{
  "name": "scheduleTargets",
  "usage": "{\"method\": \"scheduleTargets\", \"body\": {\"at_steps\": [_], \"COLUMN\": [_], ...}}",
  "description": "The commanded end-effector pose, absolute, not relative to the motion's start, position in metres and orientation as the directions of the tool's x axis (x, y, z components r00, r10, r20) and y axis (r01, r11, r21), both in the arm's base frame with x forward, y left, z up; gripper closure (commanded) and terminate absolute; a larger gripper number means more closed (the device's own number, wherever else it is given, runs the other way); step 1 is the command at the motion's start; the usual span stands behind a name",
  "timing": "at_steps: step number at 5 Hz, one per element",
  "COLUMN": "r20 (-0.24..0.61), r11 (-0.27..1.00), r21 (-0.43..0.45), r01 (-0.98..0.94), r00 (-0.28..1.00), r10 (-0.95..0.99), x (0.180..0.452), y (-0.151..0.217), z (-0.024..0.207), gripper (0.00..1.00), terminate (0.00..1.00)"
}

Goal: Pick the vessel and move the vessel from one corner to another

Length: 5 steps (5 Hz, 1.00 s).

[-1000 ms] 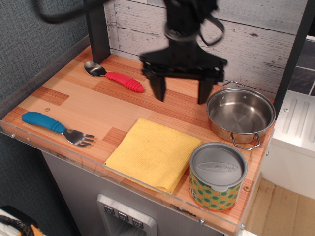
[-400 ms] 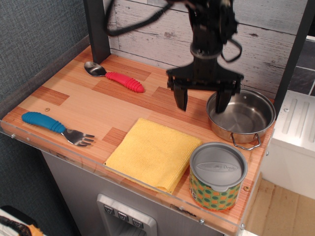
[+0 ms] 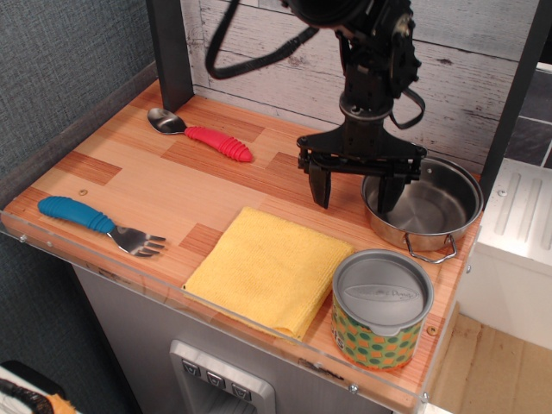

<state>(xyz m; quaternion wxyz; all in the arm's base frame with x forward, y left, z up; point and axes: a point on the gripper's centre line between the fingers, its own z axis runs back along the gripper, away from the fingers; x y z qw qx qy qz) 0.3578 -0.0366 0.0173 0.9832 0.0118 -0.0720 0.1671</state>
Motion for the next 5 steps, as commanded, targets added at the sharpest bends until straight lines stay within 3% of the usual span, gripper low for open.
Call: {"method": "scheduleTargets", "body": {"at_steps": [1,3,4,5], "r20": [0.175,0.227,0.227,0.245], "r11": [0.944,0.934,0.923,0.914], "r21": [-0.041,-0.099,-0.168,-0.181], "r01": [-0.328,-0.343,-0.347,-0.364], "r00": [0.928,0.906,0.897,0.883], "r10": [0.330,0.356,0.379,0.400], "x": [0.365,0.369,0.364,0.357], "y": [-0.037,-0.037,-0.032,-0.026], "z": [0.029,0.044,0.057,0.072], "gripper": [1.00,1.00,1.00,1.00], "terminate": [0.00,0.00,0.00,0.00]}}
